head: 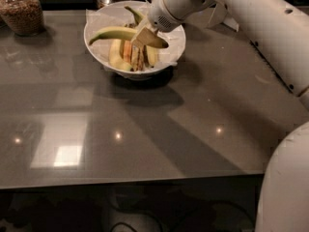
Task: Pick banana from white bowl
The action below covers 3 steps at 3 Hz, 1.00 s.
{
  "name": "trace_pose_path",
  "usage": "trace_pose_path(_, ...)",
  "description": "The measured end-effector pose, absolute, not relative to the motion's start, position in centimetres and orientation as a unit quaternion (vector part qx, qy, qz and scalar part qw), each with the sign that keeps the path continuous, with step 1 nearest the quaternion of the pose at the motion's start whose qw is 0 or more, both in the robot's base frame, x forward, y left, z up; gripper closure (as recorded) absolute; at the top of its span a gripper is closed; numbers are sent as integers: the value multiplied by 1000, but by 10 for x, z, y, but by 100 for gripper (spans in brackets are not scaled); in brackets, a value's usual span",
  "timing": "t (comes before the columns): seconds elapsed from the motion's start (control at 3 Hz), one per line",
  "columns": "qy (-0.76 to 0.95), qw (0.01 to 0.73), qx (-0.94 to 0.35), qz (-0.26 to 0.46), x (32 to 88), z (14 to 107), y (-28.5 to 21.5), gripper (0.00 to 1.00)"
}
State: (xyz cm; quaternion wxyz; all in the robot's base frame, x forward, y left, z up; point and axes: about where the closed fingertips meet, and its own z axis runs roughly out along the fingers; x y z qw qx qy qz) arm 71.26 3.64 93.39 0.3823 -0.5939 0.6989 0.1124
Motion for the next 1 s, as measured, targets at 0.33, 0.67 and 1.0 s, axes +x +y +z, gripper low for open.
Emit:
trace_pose_path(0.33, 684, 397, -604, 98, 701, 962, 33, 100)
trace_pose_path(0.67, 674, 412, -608, 84, 677, 980, 17, 100)
trace_pose_path(1.0, 681, 420, -595, 76, 638, 988, -14, 100)
